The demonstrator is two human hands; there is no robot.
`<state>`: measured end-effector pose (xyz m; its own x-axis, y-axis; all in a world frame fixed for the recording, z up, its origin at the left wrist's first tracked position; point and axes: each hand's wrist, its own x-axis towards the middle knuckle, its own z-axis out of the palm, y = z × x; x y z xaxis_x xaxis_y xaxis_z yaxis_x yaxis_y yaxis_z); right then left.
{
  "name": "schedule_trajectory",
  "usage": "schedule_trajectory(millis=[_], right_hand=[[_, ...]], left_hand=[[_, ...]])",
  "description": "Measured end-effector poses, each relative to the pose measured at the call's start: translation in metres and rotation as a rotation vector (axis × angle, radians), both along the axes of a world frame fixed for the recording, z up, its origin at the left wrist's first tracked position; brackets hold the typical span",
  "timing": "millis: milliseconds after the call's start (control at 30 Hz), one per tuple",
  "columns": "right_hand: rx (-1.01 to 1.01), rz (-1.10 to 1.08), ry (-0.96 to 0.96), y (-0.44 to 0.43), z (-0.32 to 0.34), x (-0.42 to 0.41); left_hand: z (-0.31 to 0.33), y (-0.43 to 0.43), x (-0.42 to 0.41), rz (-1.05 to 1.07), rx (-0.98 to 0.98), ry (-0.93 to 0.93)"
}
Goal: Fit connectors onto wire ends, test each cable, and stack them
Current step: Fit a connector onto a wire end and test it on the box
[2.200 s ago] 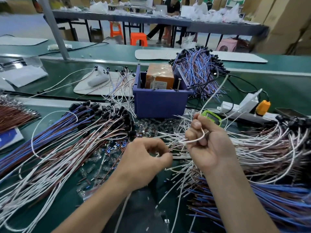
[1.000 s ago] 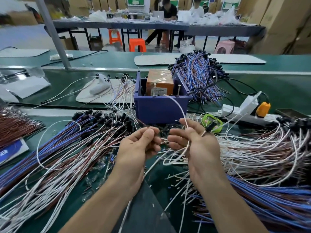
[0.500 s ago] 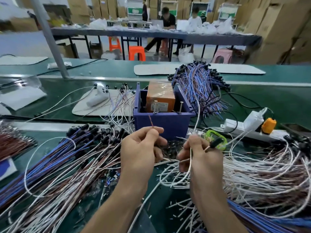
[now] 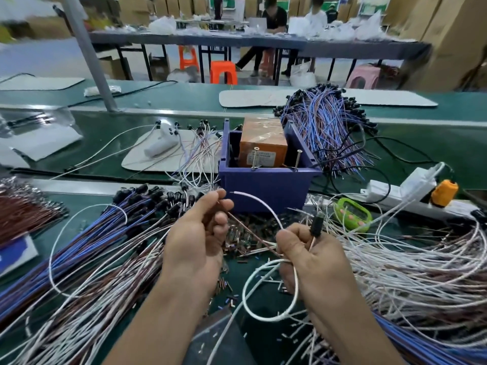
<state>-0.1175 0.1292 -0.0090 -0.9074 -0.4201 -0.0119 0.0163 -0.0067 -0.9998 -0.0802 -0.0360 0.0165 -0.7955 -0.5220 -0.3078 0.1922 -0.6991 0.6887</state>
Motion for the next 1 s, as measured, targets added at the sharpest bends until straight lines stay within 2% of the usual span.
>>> schedule_trajectory(millis=[100, 200, 267, 333, 400, 567, 767, 1000], right_hand=[[0.028, 0.018, 0.064, -0.005, 0.0, 0.002], [-0.005, -0.012, 0.063, -0.004, -0.002, 0.003], [-0.09, -0.068, 0.012, -0.002, -0.001, 0.002], [-0.2, -0.128, -0.04, -0.001, 0.0, -0.001], [-0.219, -0.204, -0.041, -0.004, -0.002, -0.001], [-0.142, -0.273, 0.031, -0.012, -0.008, 0.006], [-0.192, -0.331, -0.031, -0.014, -0.01, 0.006], [-0.336, -0.373, -0.214, -0.018, -0.003, 0.001]], left_hand=[[-0.001, -0.005, 0.001, 0.059, 0.001, -0.025], [-0.004, -0.004, 0.002, 0.092, -0.136, -0.092], [-0.006, 0.003, 0.002, 0.034, -0.165, -0.057], [-0.006, 0.011, 0.001, -0.075, -0.068, 0.061], [-0.005, 0.019, 0.0, -0.186, -0.007, 0.121], [-0.01, 0.031, -0.003, -0.313, -0.206, -0.006], [-0.011, 0.032, -0.002, -0.161, -0.297, 0.048], [-0.011, 0.04, -0.011, -0.077, -0.341, -0.016]])
